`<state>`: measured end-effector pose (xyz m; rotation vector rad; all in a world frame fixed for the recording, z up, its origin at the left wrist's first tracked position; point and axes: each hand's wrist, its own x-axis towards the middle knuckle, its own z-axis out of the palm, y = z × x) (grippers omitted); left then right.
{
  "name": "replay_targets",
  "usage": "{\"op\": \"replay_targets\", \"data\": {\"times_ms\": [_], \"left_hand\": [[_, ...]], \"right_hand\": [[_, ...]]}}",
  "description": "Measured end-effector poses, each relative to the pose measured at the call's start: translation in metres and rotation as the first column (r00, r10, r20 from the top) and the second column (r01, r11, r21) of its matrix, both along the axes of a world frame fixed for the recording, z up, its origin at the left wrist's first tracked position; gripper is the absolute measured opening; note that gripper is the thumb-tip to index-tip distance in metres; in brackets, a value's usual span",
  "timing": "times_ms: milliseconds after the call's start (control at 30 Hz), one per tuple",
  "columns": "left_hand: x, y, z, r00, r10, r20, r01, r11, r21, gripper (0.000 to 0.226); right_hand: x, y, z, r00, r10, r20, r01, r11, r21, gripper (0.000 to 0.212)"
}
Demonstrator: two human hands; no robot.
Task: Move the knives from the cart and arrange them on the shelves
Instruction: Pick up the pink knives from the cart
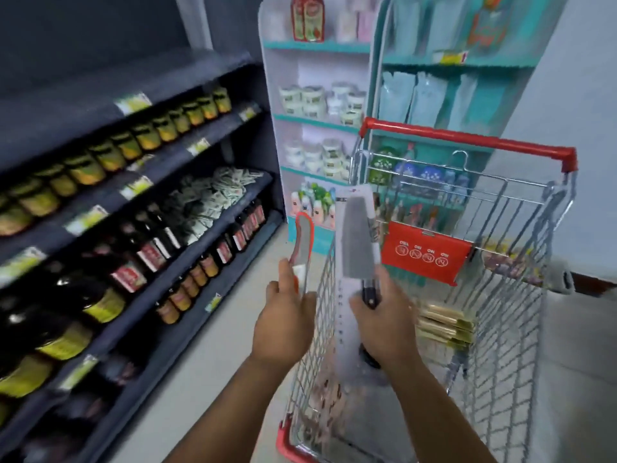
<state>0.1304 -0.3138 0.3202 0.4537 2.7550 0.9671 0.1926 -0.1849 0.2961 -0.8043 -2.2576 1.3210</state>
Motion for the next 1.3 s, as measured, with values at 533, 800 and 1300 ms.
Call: {"op": "replay_targets", "data": {"times_ms": [533,800,1300], "left_hand": [[0.013,-0.278,0.092,0.735,0.618,-0.28,-0.615,0.781,0.112,0.067],[0.051,-0.458,0.112,0.556,0.773,-0.304,-0.776,0.614,0.141,0.066],[0.089,-0.684,0.139,0.311,0.9,-0.306,-0.908,0.376,0.182,0.063]], "right_hand": [[-0.087,-0.259,0.108,0.729,0.671,-0.135,-0.678,0.735,-0.011,0.066],[-0.09,-0.452,0.131,0.523,0.842,-0.133,-0.849,0.528,0.005,0.068],[-0.087,-0.722,0.165,0.234,0.969,-0.079,-0.972,0.234,-0.016,0.054]]}}
